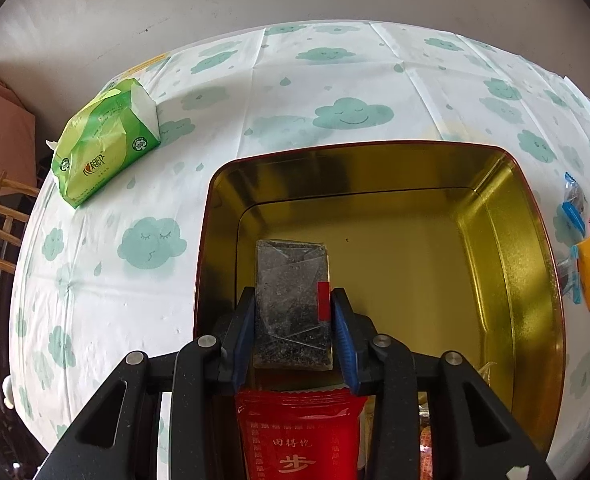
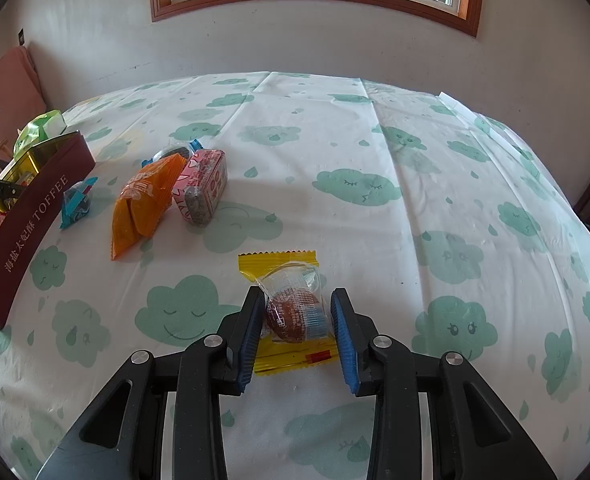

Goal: Organize snacks
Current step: 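Carry the grey pack into the tin and open the left gripper, then carry the yellow candy into the tin and open the right gripper, then grasp the pink wrapped snack with the right gripper, then grasp the orange triangular snack bag with the left gripper, then lift the orange bag with the left gripper and carry it over the tin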

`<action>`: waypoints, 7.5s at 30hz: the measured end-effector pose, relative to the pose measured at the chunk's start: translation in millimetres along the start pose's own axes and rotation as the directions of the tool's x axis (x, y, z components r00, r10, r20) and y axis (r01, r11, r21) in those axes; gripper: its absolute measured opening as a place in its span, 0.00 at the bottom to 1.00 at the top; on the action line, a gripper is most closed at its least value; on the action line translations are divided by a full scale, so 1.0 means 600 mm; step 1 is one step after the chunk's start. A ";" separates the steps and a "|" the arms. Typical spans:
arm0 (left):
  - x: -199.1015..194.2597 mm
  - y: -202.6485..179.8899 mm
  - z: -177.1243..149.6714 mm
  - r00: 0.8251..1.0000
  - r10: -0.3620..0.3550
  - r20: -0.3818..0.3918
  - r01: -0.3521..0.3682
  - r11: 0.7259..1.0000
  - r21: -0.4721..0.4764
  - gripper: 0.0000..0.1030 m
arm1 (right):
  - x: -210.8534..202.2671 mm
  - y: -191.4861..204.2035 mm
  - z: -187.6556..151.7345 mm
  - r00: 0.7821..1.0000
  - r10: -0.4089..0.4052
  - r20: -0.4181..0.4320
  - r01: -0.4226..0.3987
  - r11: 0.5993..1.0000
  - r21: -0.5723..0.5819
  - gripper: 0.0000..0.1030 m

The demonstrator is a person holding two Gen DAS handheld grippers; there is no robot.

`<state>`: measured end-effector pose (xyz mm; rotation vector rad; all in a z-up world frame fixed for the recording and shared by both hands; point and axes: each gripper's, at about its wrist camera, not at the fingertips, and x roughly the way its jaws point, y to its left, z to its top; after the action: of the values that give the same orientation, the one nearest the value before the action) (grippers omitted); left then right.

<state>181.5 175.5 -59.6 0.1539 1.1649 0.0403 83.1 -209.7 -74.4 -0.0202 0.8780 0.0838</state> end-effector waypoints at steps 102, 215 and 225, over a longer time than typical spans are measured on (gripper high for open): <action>-0.139 0.097 -0.197 0.975 0.166 0.151 -0.109 0.939 -0.327 0.85 | 0.032 0.461 0.168 0.941 0.325 -0.089 -0.337 0.896 -0.288 0.31; -0.091 -0.436 -0.031 0.970 -0.219 0.107 0.211 0.975 0.075 0.31 | 0.042 -0.105 0.043 1.000 -0.018 0.003 0.017 0.996 0.087 0.27; -0.131 -0.423 -0.058 0.965 -0.232 0.119 0.223 0.971 0.091 0.31 | 0.042 -0.105 0.043 1.000 -0.019 0.003 0.019 0.996 0.086 0.27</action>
<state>106.3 -80.7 -37.0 0.0884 1.0493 -0.2154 124.2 -269.4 -78.1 0.0521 0.8770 0.0285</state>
